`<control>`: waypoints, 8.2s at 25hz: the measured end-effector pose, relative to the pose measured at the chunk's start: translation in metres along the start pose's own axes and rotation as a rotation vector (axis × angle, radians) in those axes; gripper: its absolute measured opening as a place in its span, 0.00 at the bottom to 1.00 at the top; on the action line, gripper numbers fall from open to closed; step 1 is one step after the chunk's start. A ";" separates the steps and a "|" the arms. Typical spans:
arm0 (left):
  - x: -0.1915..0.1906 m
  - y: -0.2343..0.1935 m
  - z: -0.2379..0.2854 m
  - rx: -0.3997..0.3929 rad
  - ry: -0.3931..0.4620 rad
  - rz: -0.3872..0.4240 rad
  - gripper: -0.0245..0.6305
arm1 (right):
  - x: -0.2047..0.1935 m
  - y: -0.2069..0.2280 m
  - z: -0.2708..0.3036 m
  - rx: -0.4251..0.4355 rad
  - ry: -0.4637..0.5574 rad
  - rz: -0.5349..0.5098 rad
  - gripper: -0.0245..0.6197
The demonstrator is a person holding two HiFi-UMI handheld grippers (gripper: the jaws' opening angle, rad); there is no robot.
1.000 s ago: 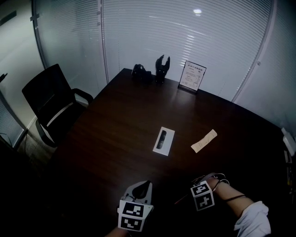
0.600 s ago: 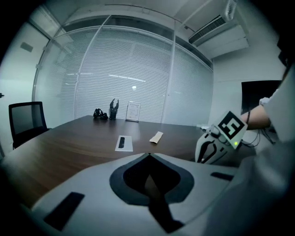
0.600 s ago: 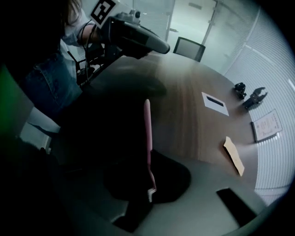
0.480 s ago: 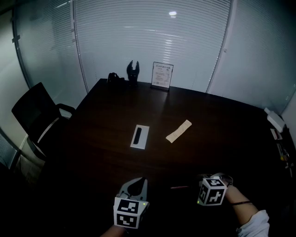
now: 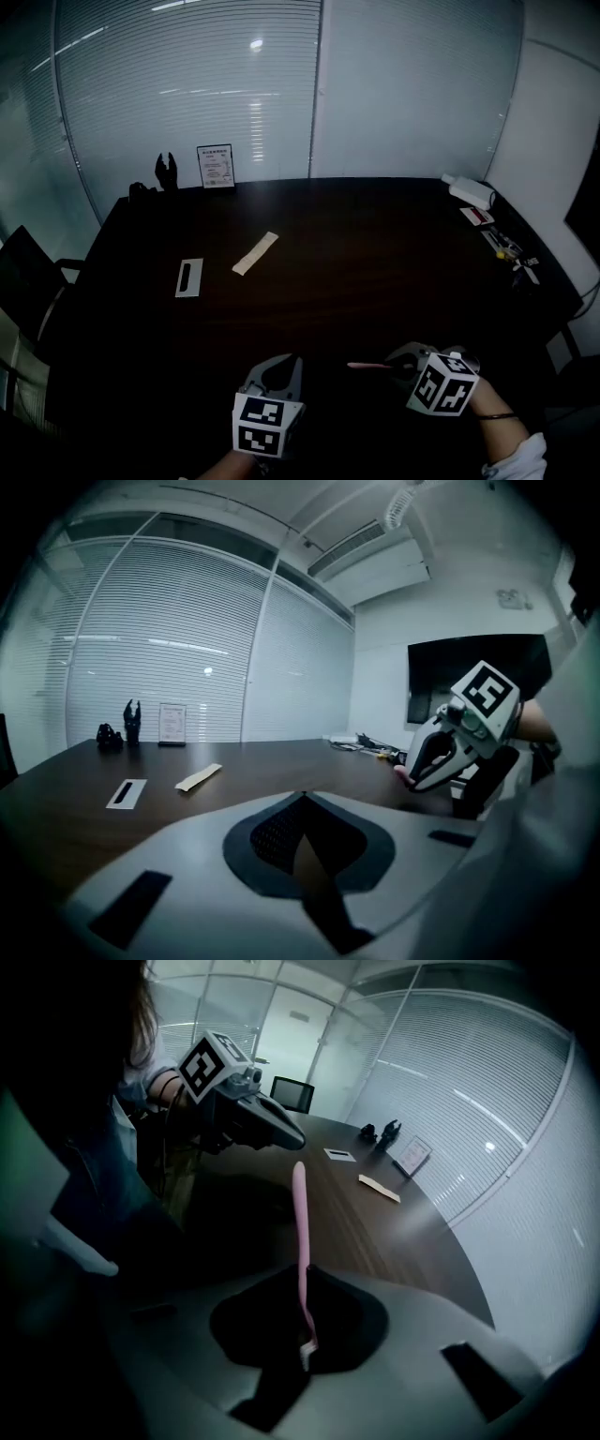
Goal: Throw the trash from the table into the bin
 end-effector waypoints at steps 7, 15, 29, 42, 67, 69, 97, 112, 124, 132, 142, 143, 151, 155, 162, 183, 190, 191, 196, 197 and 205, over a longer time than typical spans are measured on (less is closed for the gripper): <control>0.046 0.167 0.021 -0.168 0.050 0.074 0.04 | -0.154 -0.010 -0.102 -0.186 0.039 0.269 0.09; 0.057 0.330 0.046 -0.324 0.107 0.132 0.04 | -0.328 -0.059 -0.159 -0.296 0.110 0.592 0.09; -0.057 0.472 0.067 -0.542 0.162 0.264 0.04 | -0.487 -0.153 0.012 -0.296 0.176 1.068 0.09; -0.144 0.495 0.096 -0.574 0.156 0.260 0.04 | -0.540 -0.169 0.118 -0.339 0.183 1.218 0.22; 0.027 0.232 -0.041 -0.160 0.205 0.126 0.04 | -0.178 -0.065 -0.146 -0.411 0.635 0.808 0.09; 0.023 0.206 -0.052 -0.100 0.194 0.117 0.04 | -0.150 -0.063 -0.147 -0.377 0.659 0.792 0.07; 0.018 0.082 -0.104 0.229 0.143 0.015 0.04 | -0.016 -0.065 -0.086 -0.089 0.658 0.624 0.05; 0.010 -0.146 -0.056 0.235 0.126 0.020 0.04 | 0.180 0.054 0.022 -0.108 0.581 0.453 0.05; -0.013 -0.247 -0.006 0.292 0.031 0.019 0.04 | 0.287 0.152 0.139 0.119 0.344 0.097 0.05; -0.027 -0.299 0.052 0.374 -0.032 -0.054 0.04 | 0.305 0.205 0.268 0.285 0.105 -0.164 0.24; -0.067 -0.349 0.110 0.415 -0.094 -0.098 0.04 | 0.304 0.221 0.397 0.392 -0.153 -0.503 0.49; -0.068 -0.352 0.110 0.421 -0.099 -0.099 0.04 | 0.306 0.221 0.403 0.415 -0.171 -0.514 0.49; -0.079 -0.354 0.110 0.447 -0.137 -0.103 0.04 | 0.298 0.225 0.432 0.473 -0.300 -0.504 0.49; -0.072 -0.352 0.104 0.459 -0.139 -0.105 0.04 | 0.296 0.219 0.426 0.506 -0.308 -0.445 0.27; -0.048 -0.337 0.085 0.448 -0.104 -0.073 0.04 | 0.296 0.233 0.381 0.388 -0.204 -0.301 0.05; 0.030 -0.108 0.029 -0.041 0.161 0.121 0.04 | 0.121 0.100 0.069 0.044 0.054 0.256 0.05; 0.034 -0.011 0.022 -0.184 0.172 0.175 0.04 | 0.008 0.048 -0.028 -0.095 0.131 0.461 0.05; 0.037 0.004 0.022 -0.197 0.177 0.183 0.04 | -0.006 0.042 -0.041 -0.116 0.150 0.486 0.05; 0.042 0.094 0.018 -0.256 0.196 0.187 0.04 | -0.087 0.004 -0.087 -0.197 0.239 0.598 0.05; 0.041 0.118 0.016 -0.270 0.194 0.187 0.04 | -0.108 -0.006 -0.095 -0.206 0.253 0.626 0.05; 0.019 0.291 -0.019 -0.334 0.161 0.147 0.04 | -0.266 -0.108 -0.130 -0.188 0.240 0.787 0.05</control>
Point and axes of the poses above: the fingertips, and each gripper's own axes: z forward along the fingers, y to its right, x out of its top, the point moved 2 cm from there along -z, backward along the fingers, and after that the axes turned 15 degrees about z, right-handed, at the moved point
